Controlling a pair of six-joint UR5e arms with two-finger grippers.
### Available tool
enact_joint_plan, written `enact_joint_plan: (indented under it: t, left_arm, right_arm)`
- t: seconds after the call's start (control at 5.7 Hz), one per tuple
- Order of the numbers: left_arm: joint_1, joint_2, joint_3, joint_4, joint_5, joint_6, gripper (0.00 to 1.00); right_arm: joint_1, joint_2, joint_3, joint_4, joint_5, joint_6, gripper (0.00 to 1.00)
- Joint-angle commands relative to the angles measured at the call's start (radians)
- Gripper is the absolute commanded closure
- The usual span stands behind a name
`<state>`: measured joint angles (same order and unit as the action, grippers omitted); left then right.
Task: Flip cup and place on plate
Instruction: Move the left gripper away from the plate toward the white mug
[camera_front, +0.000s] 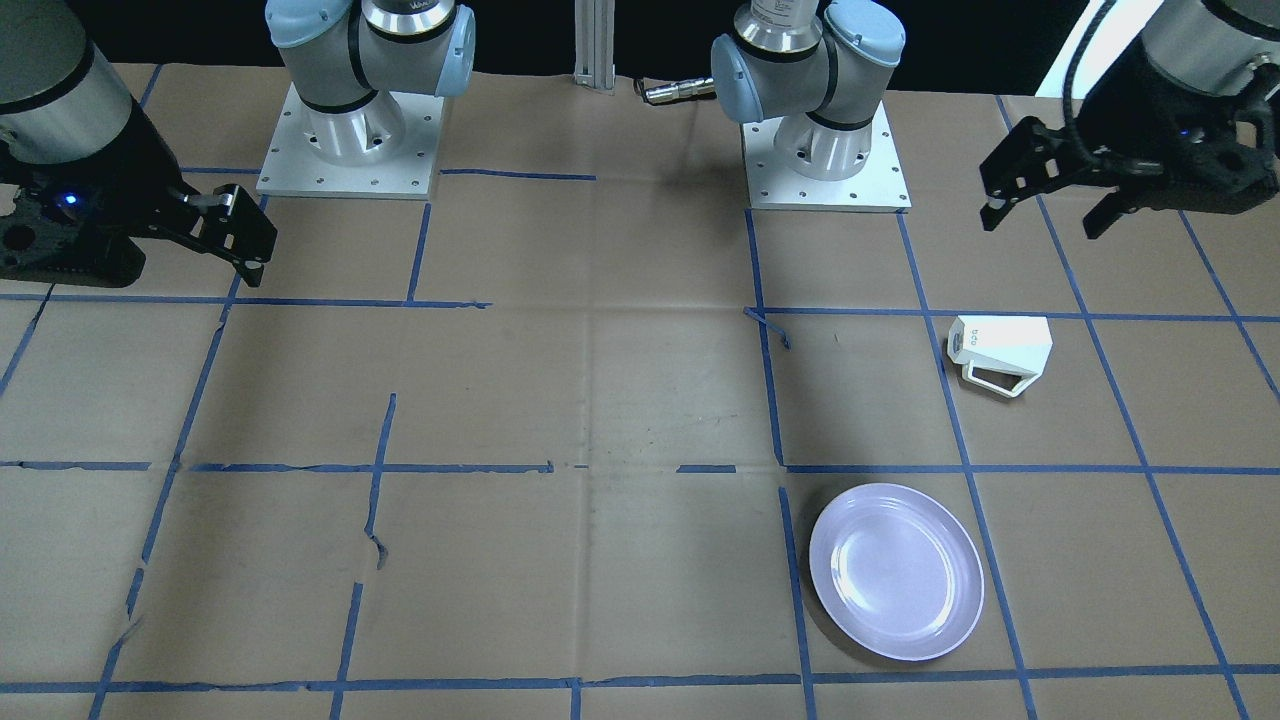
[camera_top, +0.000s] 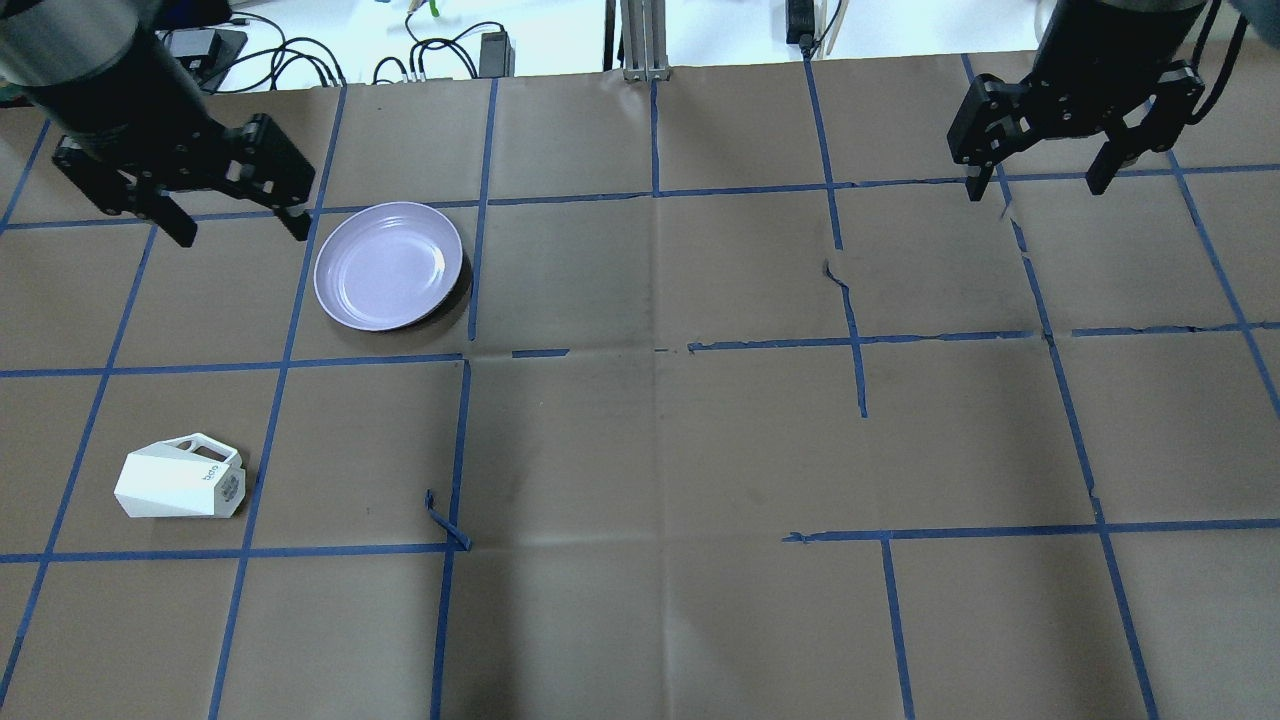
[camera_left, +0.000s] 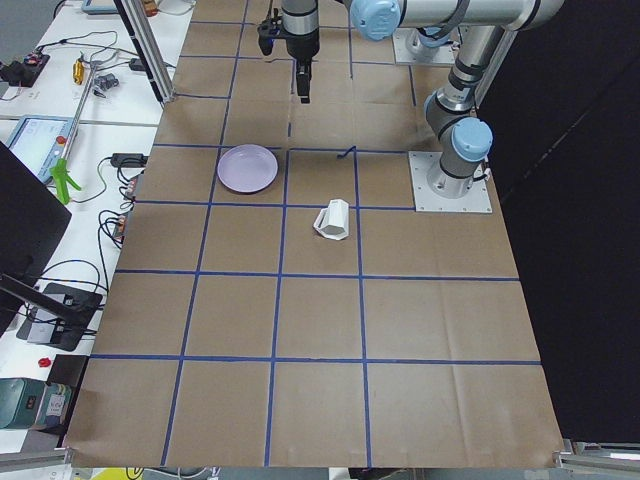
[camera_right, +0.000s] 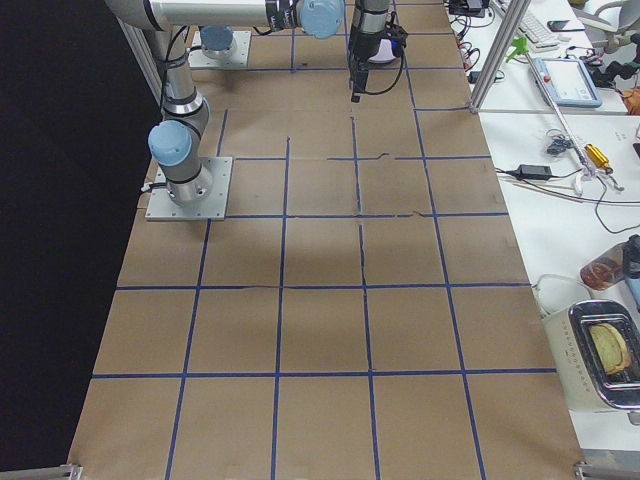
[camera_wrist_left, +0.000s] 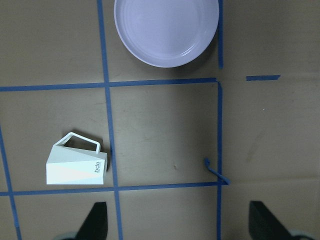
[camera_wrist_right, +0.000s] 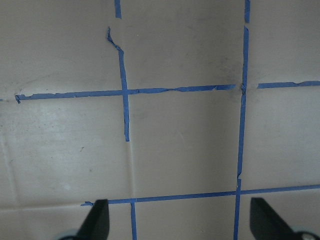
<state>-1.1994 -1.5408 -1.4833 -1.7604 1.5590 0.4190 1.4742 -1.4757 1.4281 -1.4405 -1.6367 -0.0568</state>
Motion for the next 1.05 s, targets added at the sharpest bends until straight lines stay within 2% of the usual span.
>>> enact_joint_plan:
  t: [0.0,0.18,0.35,0.7,0.88]
  left_arm:
    - [0.247,-0.001,-0.002,-0.021,0.001,0.291,0.01]
    - [0.396,-0.005,-0.038,-0.024,-0.011,0.454,0.01]
    - [0.491,-0.024,-0.076,-0.016,-0.017,0.603,0.01]
    - [0.538,-0.127,-0.084,-0.021,-0.118,0.734,0.01]
    - [0.560,-0.222,-0.084,-0.028,-0.198,0.815,0.01]
  right_arm:
    - [0.000,0.000,0.000,0.000,0.000,0.000,0.00]
    - [0.000,0.000,0.000,-0.001,0.000,0.000,0.00]
    - [0.000,0.000,0.000,-0.001,0.000,0.000,0.00]
    - [0.000,0.000,0.000,0.000,0.000,0.000,0.00]
    - [0.000,0.000,0.000,0.000,0.000,0.000,0.00]
